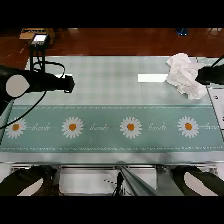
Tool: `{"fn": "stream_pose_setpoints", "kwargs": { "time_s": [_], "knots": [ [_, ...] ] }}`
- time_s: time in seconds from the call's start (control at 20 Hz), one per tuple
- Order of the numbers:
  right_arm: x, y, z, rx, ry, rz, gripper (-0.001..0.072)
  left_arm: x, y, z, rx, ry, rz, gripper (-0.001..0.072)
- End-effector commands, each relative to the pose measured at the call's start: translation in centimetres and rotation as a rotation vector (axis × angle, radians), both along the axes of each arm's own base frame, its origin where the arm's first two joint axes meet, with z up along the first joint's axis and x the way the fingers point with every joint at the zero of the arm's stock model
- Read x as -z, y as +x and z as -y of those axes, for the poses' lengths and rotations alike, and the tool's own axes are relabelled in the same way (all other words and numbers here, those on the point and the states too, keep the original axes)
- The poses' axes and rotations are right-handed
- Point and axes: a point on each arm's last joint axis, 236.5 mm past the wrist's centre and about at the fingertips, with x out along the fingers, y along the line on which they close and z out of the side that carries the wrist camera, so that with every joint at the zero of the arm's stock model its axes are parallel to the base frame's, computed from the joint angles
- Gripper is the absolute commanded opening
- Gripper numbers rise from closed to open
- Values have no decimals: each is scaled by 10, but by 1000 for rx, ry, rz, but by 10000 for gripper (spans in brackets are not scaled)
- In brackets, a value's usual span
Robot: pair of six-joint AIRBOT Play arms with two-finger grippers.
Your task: Fold the shirts.
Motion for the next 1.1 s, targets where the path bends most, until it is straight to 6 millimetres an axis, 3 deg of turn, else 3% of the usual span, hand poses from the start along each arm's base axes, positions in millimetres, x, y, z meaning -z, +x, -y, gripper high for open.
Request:
{"fn": "stream_pose_setpoints", "kwargs": {
  "time_s": [0.0,0.1,0.2,0.3,0.5,0.55,0.8,1.05],
  "knots": [
    [-26,38,5,14,-17,195,418,-1,9,5,1,-19,26,719],
    [-46,66,32,117,-76,339,417,1,9,6,1,-21,21,719],
    [-47,87,76,283,-161,413,427,1,14,6,2,-19,35,719],
    [-22,102,102,370,-139,399,546,-1,19,10,5,-31,56,719],
    [58,114,144,515,-3,261,555,0,17,9,5,-27,49,719],
    [75,115,150,552,49,237,591,0,17,9,6,-26,48,719],
    [143,129,157,637,192,172,591,1,17,9,7,-26,47,719],
    [190,154,136,691,352,167,583,1,18,9,7,-26,48,719]
  ]
}}
